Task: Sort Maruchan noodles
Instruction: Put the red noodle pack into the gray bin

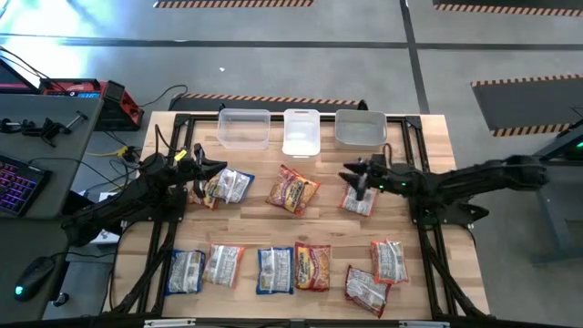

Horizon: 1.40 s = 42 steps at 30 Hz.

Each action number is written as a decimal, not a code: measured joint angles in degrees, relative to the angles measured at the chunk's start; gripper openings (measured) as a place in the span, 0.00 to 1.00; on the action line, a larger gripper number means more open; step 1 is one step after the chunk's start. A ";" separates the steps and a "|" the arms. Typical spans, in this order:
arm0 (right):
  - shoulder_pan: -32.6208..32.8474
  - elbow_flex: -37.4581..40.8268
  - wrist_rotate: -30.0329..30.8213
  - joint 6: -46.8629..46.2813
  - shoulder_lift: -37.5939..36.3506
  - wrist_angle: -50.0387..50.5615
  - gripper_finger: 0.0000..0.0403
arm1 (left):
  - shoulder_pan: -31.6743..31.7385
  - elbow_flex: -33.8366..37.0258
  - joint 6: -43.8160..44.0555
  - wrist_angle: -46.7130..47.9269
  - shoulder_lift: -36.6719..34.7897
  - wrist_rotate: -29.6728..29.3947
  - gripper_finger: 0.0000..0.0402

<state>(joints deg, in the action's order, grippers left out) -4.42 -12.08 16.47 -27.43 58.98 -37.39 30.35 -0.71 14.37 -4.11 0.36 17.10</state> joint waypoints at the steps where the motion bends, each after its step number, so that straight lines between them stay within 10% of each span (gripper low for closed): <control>1: 0.04 -1.91 0.00 -0.56 2.58 -0.04 0.61 | 0.00 0.00 0.00 -0.01 0.00 0.00 0.00; 13: 2.00 -20.13 -5.66 -10.69 30.34 0.79 0.72 | 0.00 0.00 1.29 -0.01 0.00 0.02 0.00; 22: 8.10 -26.22 5.26 -28.88 37.18 7.35 0.72 | 0.00 0.00 4.38 -0.01 0.00 -2.87 0.00; 42: 9.30 -43.18 10.82 -34.04 50.70 22.49 0.64 | -0.01 0.00 1.53 1.18 0.02 -2.36 0.00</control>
<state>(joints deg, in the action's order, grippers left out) 4.89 -55.27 27.29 -61.47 109.69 -14.90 30.34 -0.71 15.90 -2.93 0.38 14.74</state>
